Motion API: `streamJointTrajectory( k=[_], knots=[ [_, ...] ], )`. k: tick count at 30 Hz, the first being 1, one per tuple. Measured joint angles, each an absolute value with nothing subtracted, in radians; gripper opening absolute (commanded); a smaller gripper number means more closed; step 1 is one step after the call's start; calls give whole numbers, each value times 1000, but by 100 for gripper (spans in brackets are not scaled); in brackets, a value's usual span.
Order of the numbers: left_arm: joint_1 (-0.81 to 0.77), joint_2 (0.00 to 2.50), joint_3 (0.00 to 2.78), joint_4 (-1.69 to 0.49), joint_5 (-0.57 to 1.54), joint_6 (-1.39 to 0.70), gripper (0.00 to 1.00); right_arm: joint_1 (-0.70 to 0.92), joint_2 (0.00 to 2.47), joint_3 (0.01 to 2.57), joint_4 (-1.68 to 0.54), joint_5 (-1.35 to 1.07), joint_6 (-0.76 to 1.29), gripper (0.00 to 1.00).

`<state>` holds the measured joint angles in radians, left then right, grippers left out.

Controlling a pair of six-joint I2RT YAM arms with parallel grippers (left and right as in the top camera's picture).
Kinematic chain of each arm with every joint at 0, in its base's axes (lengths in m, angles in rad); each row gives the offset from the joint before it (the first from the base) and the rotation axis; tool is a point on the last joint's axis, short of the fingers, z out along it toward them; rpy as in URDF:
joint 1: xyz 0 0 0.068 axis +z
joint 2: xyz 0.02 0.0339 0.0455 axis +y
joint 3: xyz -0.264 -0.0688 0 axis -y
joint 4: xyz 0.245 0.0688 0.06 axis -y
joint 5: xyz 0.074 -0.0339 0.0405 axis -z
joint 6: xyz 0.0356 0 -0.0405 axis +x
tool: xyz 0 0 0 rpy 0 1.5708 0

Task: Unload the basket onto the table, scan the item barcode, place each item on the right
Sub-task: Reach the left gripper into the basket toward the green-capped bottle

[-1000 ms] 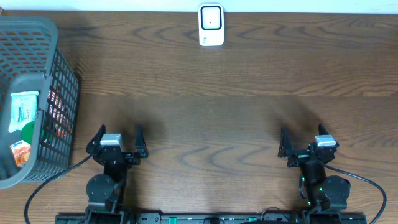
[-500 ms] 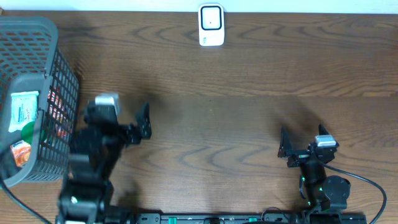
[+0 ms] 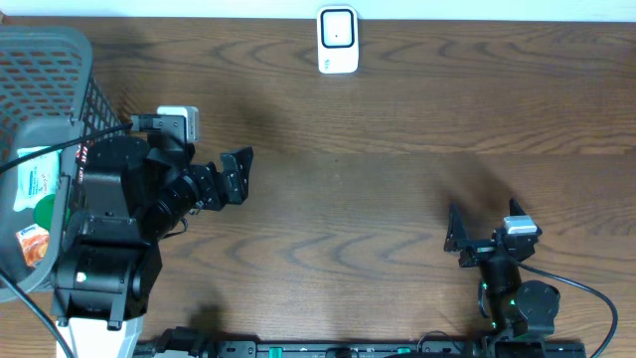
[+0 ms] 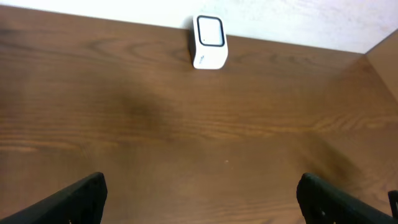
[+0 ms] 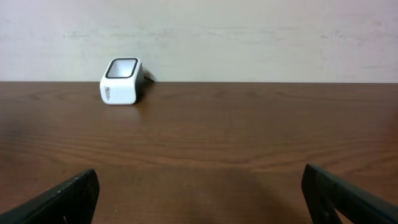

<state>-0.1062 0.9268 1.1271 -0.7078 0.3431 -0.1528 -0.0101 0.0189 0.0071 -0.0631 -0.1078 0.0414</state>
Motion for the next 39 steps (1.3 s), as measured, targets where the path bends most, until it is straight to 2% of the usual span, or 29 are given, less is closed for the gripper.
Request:
streamJointTrajectory(
  k=[4,9,12,18,22,26,34,39],
  knots=[
    [-88,961,1198,-780,338,-178,98,-10,19,7,-63,-108,41,99],
    [-6,1089,1468,-980,266,-205,98,-10,19,7,-62,-108,41,99],
    [84,1225,1710,-1126,186,-234,98,-10,20,7,-62,-108,41,99],
    [286,1388,1979,-1231,92,-349,98,-10,19,7,-63,-108,41,99],
    [444,1427,2011,-1244,60,-418,98,-10,19,7,-63,-108,41,99],
    [535,1448,2012,-1302,5,-443,98,-10,19,7,-63,-108,41,99],
    [590,1506,2008,-1448,-136,-552,98,-10,19,7,-63,-108,41,99],
    [606,1615,2008,-1458,-164,-596,98,-10,19,7,-63,-108,41,100]
  ],
)
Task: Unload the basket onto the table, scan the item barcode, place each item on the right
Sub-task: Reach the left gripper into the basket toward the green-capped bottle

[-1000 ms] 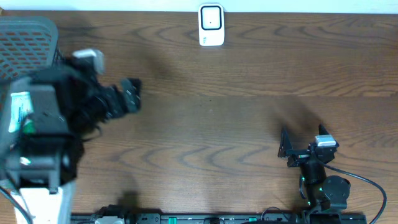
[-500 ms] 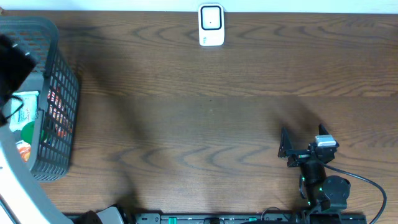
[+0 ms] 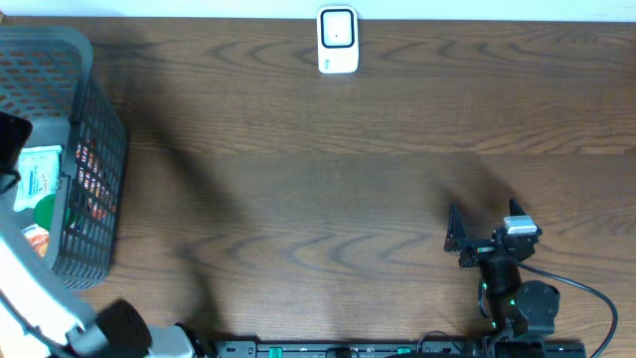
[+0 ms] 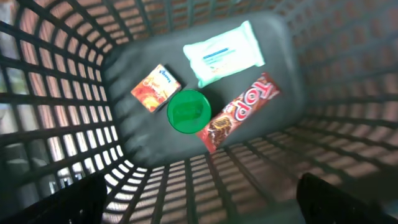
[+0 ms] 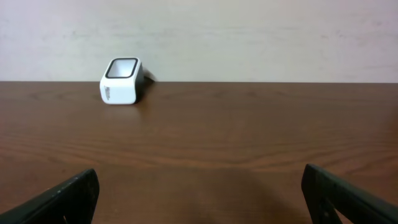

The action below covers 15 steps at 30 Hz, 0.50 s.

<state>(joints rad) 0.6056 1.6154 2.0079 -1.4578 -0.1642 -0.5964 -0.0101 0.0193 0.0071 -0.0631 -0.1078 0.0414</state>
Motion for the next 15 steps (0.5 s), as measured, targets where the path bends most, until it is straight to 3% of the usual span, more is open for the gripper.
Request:
streamJointTrajectory(
  k=[15],
  knots=[
    [656,1902,2004,-1439,-165,-614,98,-10,19,7,-63,-108,41,99]
  ],
)
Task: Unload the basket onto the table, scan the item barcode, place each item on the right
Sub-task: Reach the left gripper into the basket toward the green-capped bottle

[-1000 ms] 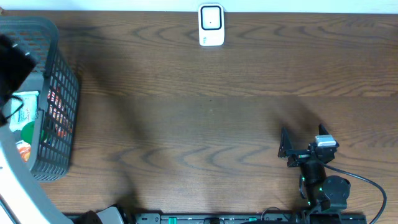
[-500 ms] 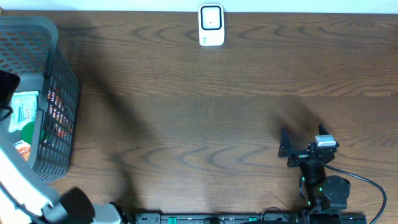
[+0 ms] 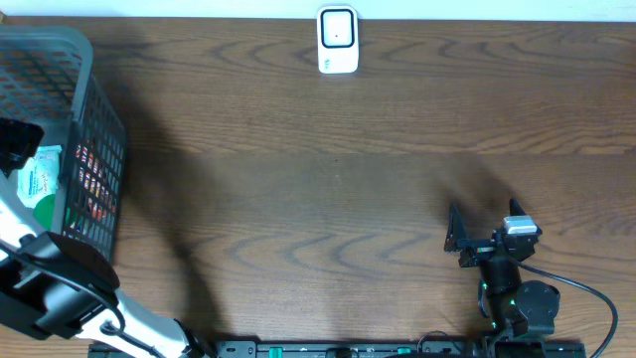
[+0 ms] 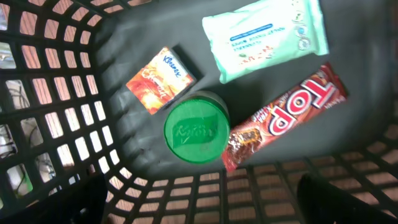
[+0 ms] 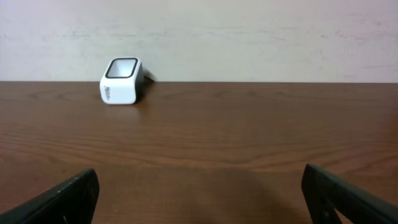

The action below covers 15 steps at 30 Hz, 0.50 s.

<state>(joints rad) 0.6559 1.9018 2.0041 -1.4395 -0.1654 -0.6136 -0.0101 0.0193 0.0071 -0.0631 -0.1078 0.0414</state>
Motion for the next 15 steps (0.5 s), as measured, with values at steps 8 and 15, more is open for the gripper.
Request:
streamJointTrajectory(
  k=[8,15],
  knots=[
    [674,1955,1990,-1419,-171,-614,98,-10,19,7,-63,-108,41,99],
    [674,1958,1861,-1317,-172,-614,98,-10,19,7,-63,-108,41,99]
  ],
)
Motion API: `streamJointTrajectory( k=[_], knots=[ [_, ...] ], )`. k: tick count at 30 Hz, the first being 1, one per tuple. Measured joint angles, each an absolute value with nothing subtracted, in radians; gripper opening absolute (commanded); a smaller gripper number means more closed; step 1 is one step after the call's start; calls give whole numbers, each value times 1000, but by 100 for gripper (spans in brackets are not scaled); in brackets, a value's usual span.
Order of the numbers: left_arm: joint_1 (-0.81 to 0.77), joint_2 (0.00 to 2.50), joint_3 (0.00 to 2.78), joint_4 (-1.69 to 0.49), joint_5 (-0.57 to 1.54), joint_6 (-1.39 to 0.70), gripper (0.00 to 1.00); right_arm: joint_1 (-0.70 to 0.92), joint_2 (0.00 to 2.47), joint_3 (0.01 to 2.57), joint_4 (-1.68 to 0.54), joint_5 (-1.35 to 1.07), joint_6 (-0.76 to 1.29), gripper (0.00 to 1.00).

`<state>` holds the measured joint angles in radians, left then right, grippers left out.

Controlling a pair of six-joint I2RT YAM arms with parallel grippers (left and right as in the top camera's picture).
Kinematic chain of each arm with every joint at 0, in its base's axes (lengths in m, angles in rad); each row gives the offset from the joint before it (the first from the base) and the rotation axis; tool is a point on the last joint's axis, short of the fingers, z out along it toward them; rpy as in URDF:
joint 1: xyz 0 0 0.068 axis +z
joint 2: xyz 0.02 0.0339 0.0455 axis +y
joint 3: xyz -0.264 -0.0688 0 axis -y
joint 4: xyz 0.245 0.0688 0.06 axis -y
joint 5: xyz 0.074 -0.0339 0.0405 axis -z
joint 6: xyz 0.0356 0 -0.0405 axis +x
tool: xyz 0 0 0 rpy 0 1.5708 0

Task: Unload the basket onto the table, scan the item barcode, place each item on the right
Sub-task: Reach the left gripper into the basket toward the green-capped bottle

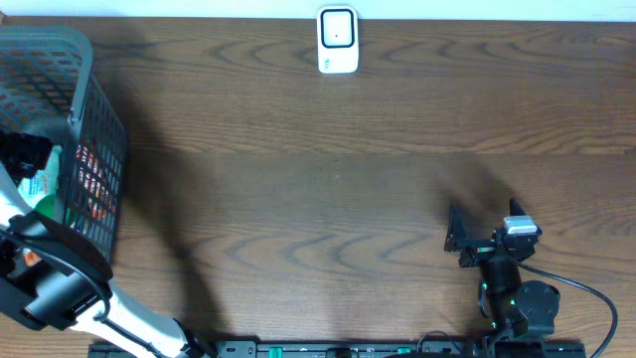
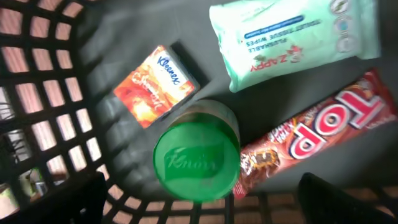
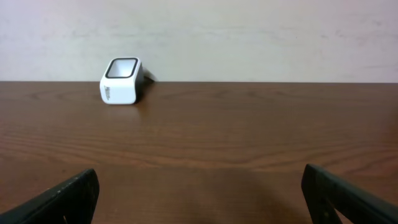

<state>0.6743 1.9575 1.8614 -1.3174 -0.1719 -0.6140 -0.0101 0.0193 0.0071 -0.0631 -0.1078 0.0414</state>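
Observation:
In the left wrist view, the grey mesh basket (image 2: pixel 50 68) holds a green-lidded Knorr tub (image 2: pixel 196 158), an orange Kleenex pack (image 2: pixel 155 87), a mint wet-wipes pack (image 2: pixel 292 37) and a red TOP chocolate bar (image 2: pixel 311 134). My left gripper (image 2: pixel 199 208) is open inside the basket, just above the green tub, touching nothing. The white scanner (image 1: pixel 338 40) stands at the table's far edge, and the right wrist view has the scanner (image 3: pixel 121 81) too. My right gripper (image 3: pixel 199 199) rests open and empty near the front right.
The basket (image 1: pixel 94 109) fills the table's left end, and its walls close in round my left gripper (image 1: pixel 22 151). My left arm reaches up over the basket's near side. A pale wall lies behind the scanner. My right gripper (image 1: pixel 457 239) sits low on the brown wooden table (image 1: pixel 338 189).
My left gripper has gone lower into the basket. The green tub and the packs look larger and nearer. The right arm has not moved.
My left gripper was open over the table beside the basket, facing the scanner. Then it looked down into the basket from above. It was lower at each later moment and now hangs just over the green tub. The right arm stayed still.

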Motion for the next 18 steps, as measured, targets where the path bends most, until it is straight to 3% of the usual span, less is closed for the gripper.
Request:
streamJointTrajectory(
  k=[18],
  knots=[
    [722,1958,1566,-1093,-151,-614,98,-10,19,7,-63,-108,41,99]
  ],
)
